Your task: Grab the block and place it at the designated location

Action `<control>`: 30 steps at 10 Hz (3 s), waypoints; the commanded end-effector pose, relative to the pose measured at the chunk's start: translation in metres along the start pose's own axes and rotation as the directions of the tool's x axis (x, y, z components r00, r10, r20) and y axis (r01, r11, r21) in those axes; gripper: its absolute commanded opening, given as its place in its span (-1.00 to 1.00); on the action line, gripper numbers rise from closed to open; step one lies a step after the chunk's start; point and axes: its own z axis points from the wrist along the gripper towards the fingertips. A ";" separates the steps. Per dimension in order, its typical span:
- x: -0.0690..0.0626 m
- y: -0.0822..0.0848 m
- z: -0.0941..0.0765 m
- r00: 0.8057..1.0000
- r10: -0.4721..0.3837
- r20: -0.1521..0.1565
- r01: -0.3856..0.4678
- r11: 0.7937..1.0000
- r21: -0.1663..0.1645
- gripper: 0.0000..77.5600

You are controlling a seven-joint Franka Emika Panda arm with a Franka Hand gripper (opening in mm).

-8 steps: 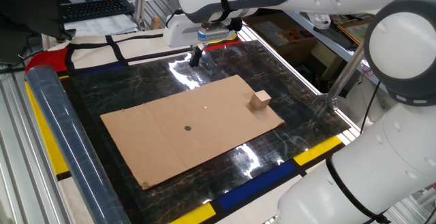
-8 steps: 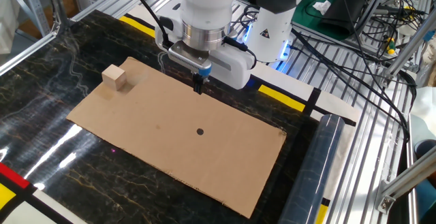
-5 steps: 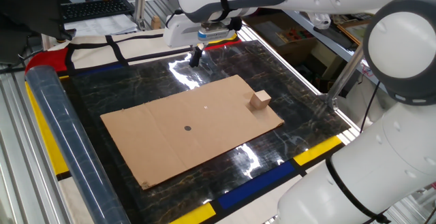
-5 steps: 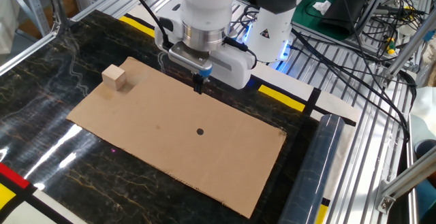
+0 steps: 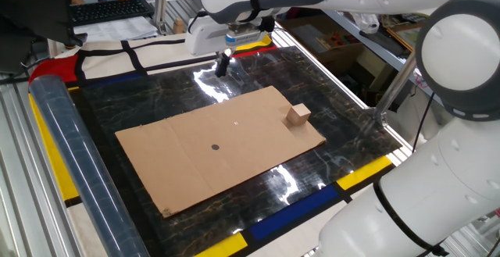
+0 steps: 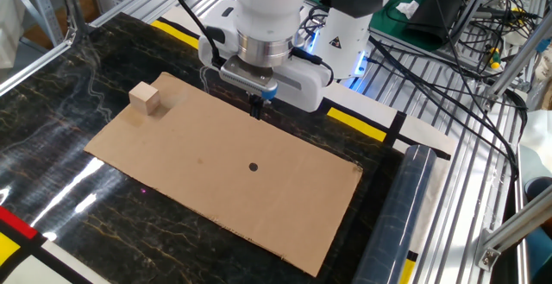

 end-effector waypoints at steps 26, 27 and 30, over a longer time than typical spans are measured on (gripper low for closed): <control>-0.003 0.002 0.003 0.999 -0.025 0.027 0.025 1.000 -0.001 -1.00; -0.004 0.003 0.004 0.999 -0.026 0.026 0.026 1.000 -0.001 -1.00; -0.004 0.003 0.005 0.999 -0.025 0.026 0.025 1.000 -0.001 -1.00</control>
